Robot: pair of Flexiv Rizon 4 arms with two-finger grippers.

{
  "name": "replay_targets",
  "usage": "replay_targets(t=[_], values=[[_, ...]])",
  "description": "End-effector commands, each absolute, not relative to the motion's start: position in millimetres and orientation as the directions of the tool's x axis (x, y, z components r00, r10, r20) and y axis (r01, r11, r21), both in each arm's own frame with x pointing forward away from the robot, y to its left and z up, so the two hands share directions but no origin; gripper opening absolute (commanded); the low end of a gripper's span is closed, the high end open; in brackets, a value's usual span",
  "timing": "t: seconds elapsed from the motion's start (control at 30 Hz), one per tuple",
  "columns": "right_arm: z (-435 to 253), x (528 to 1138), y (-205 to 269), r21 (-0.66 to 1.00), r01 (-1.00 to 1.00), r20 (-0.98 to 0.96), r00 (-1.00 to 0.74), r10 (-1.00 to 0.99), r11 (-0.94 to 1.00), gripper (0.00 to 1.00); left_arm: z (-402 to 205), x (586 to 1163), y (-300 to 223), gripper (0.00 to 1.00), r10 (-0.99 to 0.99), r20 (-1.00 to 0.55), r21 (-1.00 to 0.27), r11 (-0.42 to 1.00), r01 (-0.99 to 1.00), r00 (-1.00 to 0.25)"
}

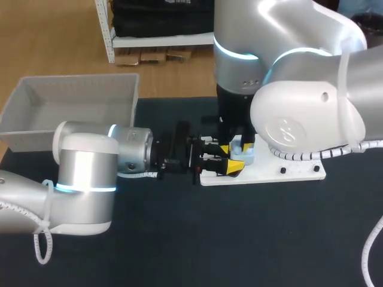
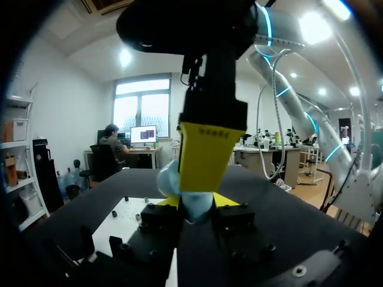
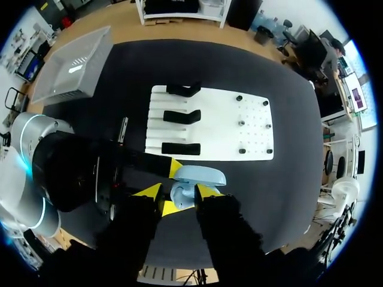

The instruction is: Pick up each earbud case from the left stands, insert the matching earbuds, close the lid, and place the case in the box.

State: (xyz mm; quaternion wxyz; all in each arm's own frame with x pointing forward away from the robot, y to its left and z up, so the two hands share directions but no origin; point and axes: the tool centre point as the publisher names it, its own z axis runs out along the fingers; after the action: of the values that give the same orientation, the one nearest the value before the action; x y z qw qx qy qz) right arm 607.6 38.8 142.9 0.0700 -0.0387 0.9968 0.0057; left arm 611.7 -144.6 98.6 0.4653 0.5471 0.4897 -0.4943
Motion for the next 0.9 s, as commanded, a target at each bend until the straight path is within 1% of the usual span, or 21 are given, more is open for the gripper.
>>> replay_targets(t=[0.03, 0.4, 0.47, 0.57, 0.63, 0.73, 0.77, 0.9], values=[[148.9, 602.3, 36.2, 0.007, -0.076, -0.151, -0.986, -0.074, 0.997, 0.37, 98.9, 612.3, -144.9, 0.0, 0.079, -0.996, 0.023, -0.089, 0.996, 0.03], [165.2, 604.2, 29.1, 0.017, -0.049, -0.202, -0.978, -0.045, 0.999, 0.39, 98.9, 612.3, -144.9, 0.0, 0.079, -0.996, 0.023, -0.089, 0.996, 0.03], [167.4, 608.3, 25.4, 0.022, -0.03, -0.211, -0.977, -0.024, 0.999, 0.42, 98.9, 612.3, -144.9, 0.0, 0.079, -0.996, 0.023, -0.089, 0.996, 0.03], [170.9, 615.9, 19.3, 0.033, -0.007, -0.221, -0.975, 0.0, 0.999, 0.49, 98.9, 612.3, -144.9, 0.0, 0.079, -0.996, 0.023, -0.089, 0.996, 0.03], [172.2, 620.4, 16.0, 0.035, 0.008, -0.228, -0.973, 0.015, 0.999, 0.5, 98.9, 612.3, -144.9, 0.0, 0.079, -0.996, 0.023, -0.089, 0.996, 0.03], [173.9, 628.5, 10.1, 0.045, 0.026, -0.23, -0.972, 0.035, 0.999, 0.67, 98.9, 612.3, -144.9, 0.0, 0.079, -0.996, 0.023, -0.089, 0.996, 0.03], [174.0, 631.7, 7.7, 0.049, 0.034, -0.228, -0.973, 0.044, 0.998, 0.72, 98.9, 612.3, -144.9, 0.0, 0.079, -0.996, 0.023, -0.089, 0.996, 0.03], [171.4, 643.5, -1.0, 0.039, 0.064, -0.217, -0.974, 0.071, 0.997, 0.82, 98.9, 612.3, -144.9, 0.0, 0.079, -0.996, 0.023, -0.089, 0.996, 0.03]])
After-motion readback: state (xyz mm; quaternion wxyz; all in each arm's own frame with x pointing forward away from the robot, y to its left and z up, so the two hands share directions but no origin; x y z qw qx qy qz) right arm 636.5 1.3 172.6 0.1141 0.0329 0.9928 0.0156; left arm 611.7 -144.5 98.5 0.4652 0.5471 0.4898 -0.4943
